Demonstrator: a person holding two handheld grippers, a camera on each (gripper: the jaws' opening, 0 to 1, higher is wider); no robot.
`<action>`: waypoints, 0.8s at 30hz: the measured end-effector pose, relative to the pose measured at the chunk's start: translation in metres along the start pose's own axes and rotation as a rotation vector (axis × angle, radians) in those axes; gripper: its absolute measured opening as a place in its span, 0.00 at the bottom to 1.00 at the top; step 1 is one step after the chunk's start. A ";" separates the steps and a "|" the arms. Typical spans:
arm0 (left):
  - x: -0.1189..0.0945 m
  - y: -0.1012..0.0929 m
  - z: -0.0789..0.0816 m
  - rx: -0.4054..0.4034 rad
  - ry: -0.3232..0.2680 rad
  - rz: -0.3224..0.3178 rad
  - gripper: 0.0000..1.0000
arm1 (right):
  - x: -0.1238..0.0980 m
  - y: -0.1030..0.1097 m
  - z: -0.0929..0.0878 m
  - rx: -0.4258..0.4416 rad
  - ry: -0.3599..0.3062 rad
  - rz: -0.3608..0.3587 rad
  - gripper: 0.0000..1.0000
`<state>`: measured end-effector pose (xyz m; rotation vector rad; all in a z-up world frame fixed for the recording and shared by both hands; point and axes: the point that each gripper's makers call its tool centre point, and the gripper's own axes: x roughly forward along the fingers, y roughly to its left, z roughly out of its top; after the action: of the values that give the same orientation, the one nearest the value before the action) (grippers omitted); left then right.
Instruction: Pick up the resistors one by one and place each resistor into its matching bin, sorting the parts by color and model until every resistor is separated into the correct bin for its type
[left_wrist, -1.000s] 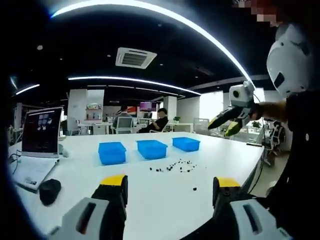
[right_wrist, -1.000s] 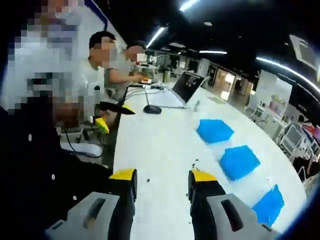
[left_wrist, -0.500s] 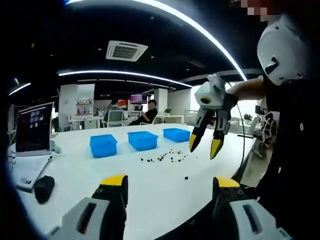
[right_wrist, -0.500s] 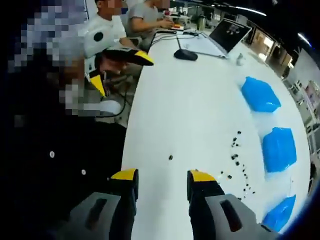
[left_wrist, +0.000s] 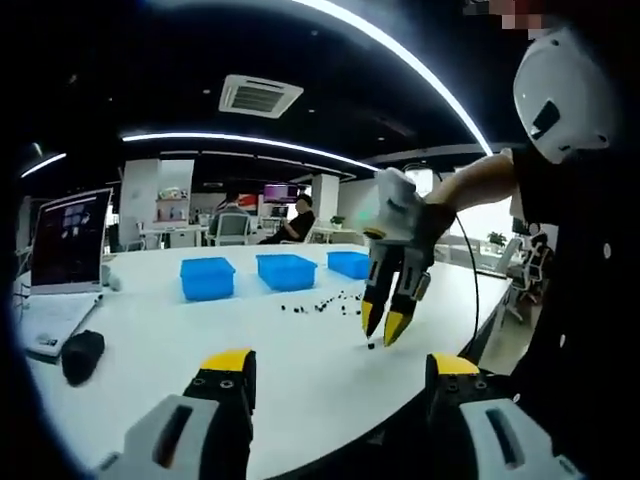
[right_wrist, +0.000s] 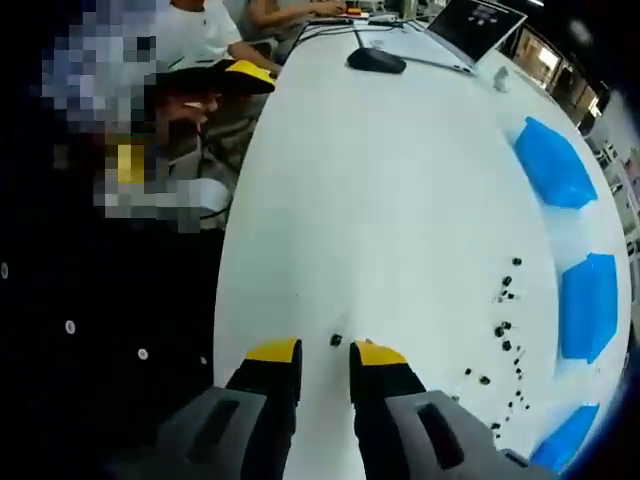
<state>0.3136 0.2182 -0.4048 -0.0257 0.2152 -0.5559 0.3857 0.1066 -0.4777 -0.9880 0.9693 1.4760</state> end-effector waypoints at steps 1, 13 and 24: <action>0.000 0.000 -0.001 -0.001 0.002 0.001 0.69 | 0.002 -0.001 -0.001 -0.009 0.006 -0.004 0.20; -0.001 0.002 -0.010 -0.012 0.015 0.004 0.69 | 0.010 -0.008 -0.001 -0.065 0.029 -0.057 0.07; 0.002 0.002 -0.001 -0.001 -0.004 0.010 0.69 | 0.002 -0.010 0.011 -0.095 -0.078 -0.091 0.07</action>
<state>0.3158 0.2189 -0.4060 -0.0261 0.2118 -0.5454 0.3945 0.1183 -0.4769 -1.0220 0.7943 1.4842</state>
